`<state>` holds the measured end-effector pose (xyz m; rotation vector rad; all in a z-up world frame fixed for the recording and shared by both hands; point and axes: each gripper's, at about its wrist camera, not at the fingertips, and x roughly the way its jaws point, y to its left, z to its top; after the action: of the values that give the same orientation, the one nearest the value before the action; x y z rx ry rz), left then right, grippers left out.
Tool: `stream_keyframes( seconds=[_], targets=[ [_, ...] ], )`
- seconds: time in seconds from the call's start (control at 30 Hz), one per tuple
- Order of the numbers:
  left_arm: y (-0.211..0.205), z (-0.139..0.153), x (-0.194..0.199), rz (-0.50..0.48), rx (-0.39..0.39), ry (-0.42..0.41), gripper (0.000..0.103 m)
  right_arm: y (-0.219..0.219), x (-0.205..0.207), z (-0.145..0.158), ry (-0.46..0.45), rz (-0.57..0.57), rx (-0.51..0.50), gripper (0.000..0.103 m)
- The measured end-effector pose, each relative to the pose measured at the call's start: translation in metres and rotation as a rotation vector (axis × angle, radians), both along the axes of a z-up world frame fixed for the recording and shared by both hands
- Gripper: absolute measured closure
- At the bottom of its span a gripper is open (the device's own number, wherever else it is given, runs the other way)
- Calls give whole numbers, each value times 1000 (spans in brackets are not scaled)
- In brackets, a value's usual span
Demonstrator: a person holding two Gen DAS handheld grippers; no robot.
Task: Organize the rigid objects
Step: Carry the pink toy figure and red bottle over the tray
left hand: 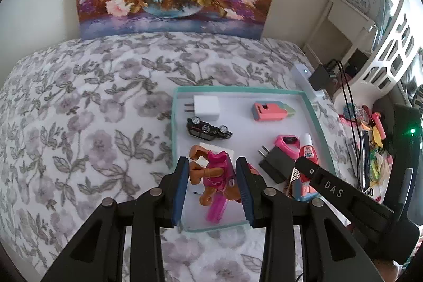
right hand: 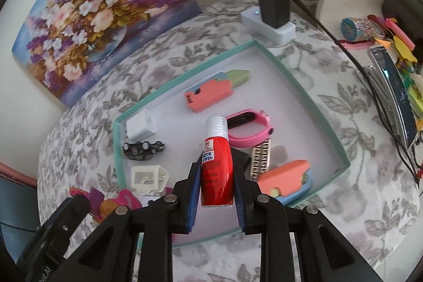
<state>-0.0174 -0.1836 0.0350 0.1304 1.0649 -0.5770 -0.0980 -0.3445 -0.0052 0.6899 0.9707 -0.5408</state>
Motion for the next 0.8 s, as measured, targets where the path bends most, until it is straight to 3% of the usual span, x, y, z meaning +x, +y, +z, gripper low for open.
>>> stream_keyframes(
  seconds=[0.3,0.8],
  targets=[
    [-20,-12,-12,-59,53,0,65,0,0,-1,9,7,4,77],
    [-28,-31,-10,-79,123,24,65,11,11,-10,58,61,9,77]
  ],
)
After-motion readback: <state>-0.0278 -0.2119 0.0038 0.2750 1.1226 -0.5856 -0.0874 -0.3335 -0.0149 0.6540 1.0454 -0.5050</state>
